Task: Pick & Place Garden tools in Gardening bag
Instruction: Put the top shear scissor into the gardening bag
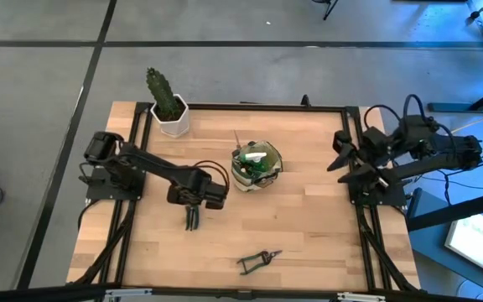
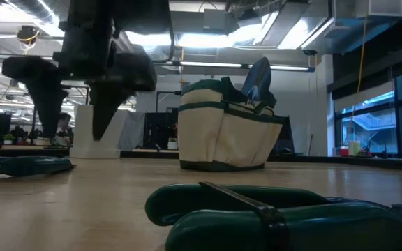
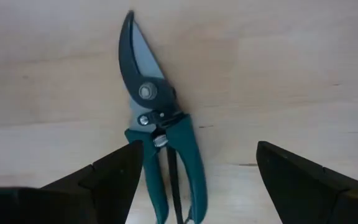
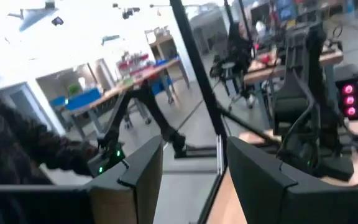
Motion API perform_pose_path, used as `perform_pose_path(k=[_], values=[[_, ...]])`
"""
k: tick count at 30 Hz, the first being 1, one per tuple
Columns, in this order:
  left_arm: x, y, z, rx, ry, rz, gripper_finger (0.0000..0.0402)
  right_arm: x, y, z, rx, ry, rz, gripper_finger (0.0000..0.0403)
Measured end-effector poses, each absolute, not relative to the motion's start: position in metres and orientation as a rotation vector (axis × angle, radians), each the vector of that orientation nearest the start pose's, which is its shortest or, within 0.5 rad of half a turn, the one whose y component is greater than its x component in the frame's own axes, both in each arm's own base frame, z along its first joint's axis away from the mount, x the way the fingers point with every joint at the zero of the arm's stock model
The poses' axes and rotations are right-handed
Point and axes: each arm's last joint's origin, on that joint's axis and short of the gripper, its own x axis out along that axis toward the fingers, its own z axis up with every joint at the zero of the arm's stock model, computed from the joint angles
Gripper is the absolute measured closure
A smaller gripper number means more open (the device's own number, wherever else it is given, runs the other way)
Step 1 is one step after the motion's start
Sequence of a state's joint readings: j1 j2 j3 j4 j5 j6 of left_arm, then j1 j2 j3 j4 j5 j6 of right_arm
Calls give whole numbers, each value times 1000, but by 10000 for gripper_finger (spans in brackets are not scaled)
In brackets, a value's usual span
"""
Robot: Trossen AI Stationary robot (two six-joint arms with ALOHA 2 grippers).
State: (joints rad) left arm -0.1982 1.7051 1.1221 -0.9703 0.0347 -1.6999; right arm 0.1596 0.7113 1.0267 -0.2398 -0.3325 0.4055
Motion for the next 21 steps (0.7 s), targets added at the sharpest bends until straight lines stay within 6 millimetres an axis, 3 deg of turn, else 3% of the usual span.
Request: perform_pose_path(k=[8, 21], values=[[287, -62, 172, -1145, 1296, 1215, 93, 129, 30, 408, 373, 95, 479, 221], [291, -57, 165, -1229, 1321, 1243, 93, 129, 30, 408, 360, 98, 477, 222]])
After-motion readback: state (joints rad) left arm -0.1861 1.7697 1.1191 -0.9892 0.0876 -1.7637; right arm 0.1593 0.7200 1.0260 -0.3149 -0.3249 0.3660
